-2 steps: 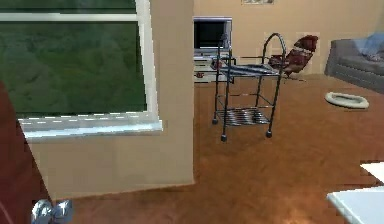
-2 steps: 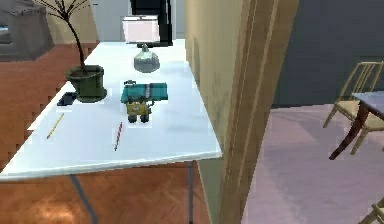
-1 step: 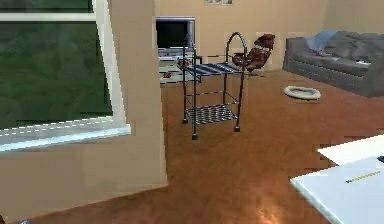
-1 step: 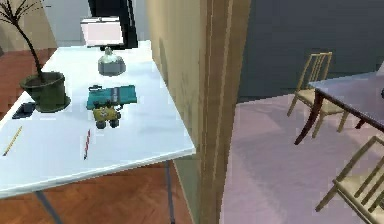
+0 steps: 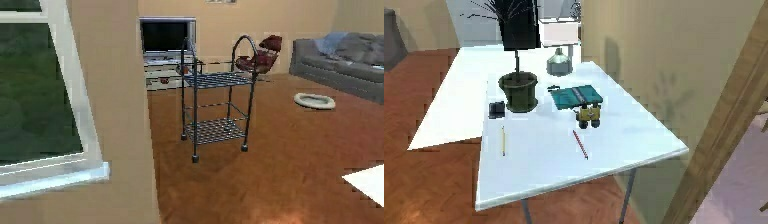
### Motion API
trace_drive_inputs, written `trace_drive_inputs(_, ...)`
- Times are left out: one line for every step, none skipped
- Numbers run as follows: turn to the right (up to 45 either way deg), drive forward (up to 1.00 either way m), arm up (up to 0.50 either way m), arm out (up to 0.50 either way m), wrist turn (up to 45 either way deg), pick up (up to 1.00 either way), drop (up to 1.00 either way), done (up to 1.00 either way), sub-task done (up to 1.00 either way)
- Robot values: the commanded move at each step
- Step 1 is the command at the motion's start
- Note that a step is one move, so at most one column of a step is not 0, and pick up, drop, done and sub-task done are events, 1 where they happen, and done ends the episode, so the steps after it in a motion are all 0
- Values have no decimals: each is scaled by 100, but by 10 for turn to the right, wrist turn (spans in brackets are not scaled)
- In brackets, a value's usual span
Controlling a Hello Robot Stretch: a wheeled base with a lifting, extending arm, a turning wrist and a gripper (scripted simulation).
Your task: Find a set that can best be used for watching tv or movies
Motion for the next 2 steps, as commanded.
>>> trace_drive_inputs(-150, 0, 0, 0, 0, 0, 0, 0, 0)
trace_drive_inputs(0, 30, 0, 0, 0, 0, 0, 0, 0)
